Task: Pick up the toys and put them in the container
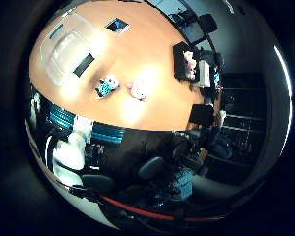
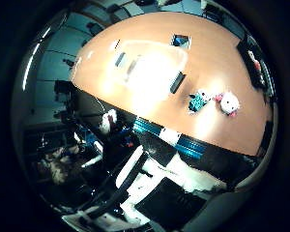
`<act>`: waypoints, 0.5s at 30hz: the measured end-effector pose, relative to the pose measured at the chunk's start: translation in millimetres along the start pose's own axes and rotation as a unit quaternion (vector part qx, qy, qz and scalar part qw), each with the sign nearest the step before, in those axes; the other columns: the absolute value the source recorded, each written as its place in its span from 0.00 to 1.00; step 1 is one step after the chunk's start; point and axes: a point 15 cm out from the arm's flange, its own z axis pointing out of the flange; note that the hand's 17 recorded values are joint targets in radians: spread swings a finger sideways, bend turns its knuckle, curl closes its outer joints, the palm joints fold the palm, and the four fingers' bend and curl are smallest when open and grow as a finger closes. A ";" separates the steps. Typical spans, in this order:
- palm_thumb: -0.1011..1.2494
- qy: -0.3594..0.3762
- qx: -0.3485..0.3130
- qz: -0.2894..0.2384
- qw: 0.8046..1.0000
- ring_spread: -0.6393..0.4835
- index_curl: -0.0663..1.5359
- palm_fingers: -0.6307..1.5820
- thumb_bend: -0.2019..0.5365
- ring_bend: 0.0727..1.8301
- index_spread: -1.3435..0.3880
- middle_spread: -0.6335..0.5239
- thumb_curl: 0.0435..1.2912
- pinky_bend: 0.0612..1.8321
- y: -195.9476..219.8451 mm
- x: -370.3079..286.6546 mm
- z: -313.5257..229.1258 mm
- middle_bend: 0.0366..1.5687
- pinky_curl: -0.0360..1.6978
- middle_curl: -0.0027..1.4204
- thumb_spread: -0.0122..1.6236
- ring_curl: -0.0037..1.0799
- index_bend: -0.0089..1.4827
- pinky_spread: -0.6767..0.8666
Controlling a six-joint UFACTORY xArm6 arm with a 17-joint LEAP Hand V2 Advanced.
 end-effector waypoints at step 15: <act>0.41 0.006 -0.012 0.071 0.997 0.73 0.22 0.41 0.24 0.19 0.53 0.52 0.18 0.30 0.5 95.5 31.1 0.11 0.13 0.23 0.64 0.19 0.12 0.75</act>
